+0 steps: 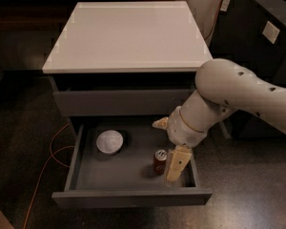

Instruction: Close middle drawer

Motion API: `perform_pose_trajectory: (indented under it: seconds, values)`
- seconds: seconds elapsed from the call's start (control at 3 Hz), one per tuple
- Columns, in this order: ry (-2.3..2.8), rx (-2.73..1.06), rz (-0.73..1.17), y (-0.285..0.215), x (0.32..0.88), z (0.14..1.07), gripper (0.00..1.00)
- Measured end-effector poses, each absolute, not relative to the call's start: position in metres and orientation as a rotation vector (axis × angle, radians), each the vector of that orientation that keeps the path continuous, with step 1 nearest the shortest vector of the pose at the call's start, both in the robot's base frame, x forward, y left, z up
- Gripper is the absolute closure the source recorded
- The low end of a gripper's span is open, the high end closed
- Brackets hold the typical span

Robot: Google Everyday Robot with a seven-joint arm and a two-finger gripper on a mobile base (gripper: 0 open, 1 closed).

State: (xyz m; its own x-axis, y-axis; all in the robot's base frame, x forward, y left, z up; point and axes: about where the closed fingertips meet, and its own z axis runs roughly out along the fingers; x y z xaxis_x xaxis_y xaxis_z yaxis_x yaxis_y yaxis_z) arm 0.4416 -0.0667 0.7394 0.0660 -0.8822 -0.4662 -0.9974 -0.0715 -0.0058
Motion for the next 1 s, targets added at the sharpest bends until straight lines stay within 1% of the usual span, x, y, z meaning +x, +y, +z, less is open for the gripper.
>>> perform_pose_trajectory:
  seconds: [0.67, 1.0]
  values:
    - [1.814, -2.111, 0.563, -0.018, 0.426, 0.677, 0.0]
    - [1.807, -2.177, 0.553, 0.008, 0.413, 0.637, 0.0]
